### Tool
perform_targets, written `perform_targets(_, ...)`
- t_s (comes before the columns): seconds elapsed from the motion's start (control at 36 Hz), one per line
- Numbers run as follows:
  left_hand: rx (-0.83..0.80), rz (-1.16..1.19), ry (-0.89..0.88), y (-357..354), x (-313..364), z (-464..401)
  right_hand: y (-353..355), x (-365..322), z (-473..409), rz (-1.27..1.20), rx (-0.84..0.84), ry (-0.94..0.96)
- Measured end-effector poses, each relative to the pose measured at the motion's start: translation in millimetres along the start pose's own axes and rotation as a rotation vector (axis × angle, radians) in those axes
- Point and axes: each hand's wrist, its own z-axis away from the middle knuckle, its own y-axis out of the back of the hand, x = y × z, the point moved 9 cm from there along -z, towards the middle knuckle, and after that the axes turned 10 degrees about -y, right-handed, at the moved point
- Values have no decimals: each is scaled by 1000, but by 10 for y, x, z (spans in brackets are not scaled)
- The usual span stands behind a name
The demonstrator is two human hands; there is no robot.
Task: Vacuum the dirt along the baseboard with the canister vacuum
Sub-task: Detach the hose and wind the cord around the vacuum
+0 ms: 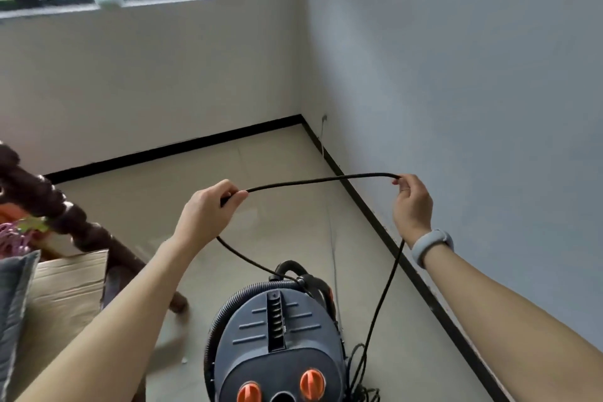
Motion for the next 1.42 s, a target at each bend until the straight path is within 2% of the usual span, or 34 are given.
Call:
perform_targets(0.11,64,-47,64,18,-392,303,-117,148,-116,85,-9,-52)
perform_targets(0.28,252,-327,40,37,-383,647,-818,300,-22,166,-175,-81)
perform_targets(0.33,235,-425,8,-38,-414,842,-1112,420,52,223,-259,-65)
perform_targets(0.39,139,-503,30,-205,-547,1098,-1418,598,155,279,-360,-62)
perform_targets(0.44,49,-541,106,-381,-753,1400,-1699,817,277,327,-447,-76)
perform_targets(0.53,3,-549,237,-577,-1062,1801,-2123,1094,460,382,-548,-72)
perform_targets(0.67,35,-562,425,-862,-1357,2129,-2777,1400,648,470,-667,30)
perform_targets(0.86,129,-454,728,-1145,-1721,2577,-3463,1941,1256,809,-933,81)
perform_targets(0.92,149,-432,759,-1142,-1738,2671,-3582,1932,1517,867,-993,151)
perform_targets(1.06,222,-267,847,-1051,-1907,2876,-3814,1536,2248,788,-1176,498)
perform_targets(1.17,305,-142,848,-917,-2005,2935,-4008,1530,2784,996,-1347,711)
perform_targets(1.25,328,-70,841,-849,-2055,2942,-4105,1563,3115,1060,-1427,810)
perform_targets(1.33,371,8,870,-790,-2131,2989,-4175,1577,3403,1054,-1476,883)
perform_targets(1.42,402,53,900,-725,-2196,3035,-4218,1480,3521,1009,-1405,934)
